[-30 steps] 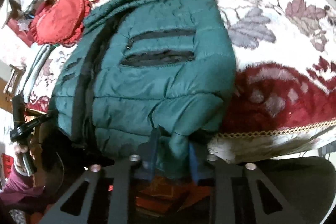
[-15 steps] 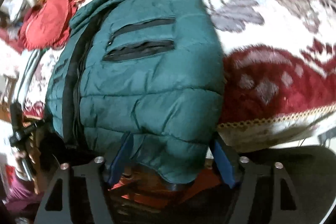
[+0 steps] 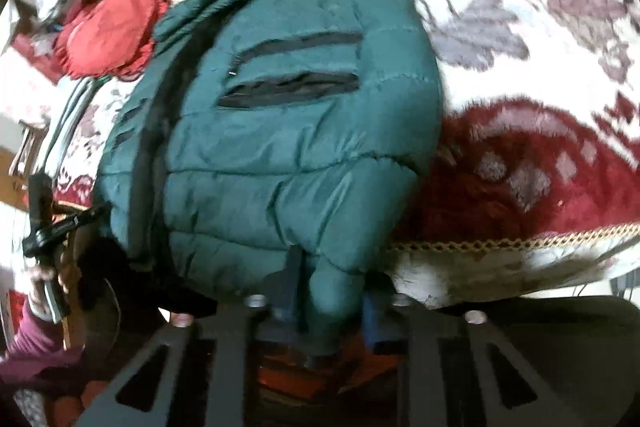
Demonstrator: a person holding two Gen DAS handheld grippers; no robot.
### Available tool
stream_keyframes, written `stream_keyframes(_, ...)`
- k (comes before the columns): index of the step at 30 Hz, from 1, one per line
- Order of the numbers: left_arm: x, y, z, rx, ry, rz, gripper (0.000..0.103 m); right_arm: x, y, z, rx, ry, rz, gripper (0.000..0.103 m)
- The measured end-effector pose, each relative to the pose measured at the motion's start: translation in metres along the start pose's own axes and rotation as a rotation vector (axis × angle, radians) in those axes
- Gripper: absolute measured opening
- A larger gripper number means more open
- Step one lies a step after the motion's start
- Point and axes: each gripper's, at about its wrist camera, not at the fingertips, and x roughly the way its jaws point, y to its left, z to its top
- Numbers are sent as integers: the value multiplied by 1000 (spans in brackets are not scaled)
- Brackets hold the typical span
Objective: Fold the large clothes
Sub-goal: 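Close both tools on the jacket hem, then lift the hem with both tools and fold it toward the collar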
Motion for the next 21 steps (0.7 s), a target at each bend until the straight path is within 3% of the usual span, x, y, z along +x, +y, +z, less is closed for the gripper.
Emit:
stream_keyframes(3,-18,-4,0,18,-34,-18,9,-16,10,1,-43,-45,2,14)
stream_keyframes(11,-67,-24,17,74,-159,-50,8,-59,22,17,-51,-166,73,12)
stream_keyframes(21,-104,-40,68,64,-302,-77,8,-106,37,75,-65,-342,92,12)
